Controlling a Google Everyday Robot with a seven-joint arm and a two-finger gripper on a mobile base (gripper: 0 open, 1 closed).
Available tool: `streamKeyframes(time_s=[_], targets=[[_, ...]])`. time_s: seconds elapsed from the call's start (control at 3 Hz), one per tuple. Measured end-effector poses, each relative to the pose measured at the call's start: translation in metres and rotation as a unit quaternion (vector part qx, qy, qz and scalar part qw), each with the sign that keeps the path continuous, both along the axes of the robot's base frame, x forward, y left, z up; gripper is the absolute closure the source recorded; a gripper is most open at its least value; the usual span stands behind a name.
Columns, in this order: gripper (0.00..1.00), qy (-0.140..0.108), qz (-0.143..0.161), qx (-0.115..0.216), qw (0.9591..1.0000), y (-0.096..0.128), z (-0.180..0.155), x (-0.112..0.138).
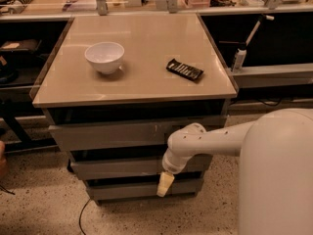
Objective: Open middle drawer
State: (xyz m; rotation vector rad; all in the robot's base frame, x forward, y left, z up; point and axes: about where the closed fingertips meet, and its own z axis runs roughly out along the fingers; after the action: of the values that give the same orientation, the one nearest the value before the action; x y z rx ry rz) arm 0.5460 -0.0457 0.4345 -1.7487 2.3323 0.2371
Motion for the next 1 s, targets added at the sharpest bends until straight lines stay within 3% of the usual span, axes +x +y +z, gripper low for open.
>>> streamKeyframes(time_s=[0.33,0.67,1.0], targets=[[0.0,-0.001,0.016,-0.008,0.9998,0.005,-0.01,0.005],[0.0,0.024,0.02,-0.017,0.9994,-0.006,-0.026,-0.007],[0.0,0.027,0.021,-0.017,0.9993,-0.007,-0.026,-0.009]])
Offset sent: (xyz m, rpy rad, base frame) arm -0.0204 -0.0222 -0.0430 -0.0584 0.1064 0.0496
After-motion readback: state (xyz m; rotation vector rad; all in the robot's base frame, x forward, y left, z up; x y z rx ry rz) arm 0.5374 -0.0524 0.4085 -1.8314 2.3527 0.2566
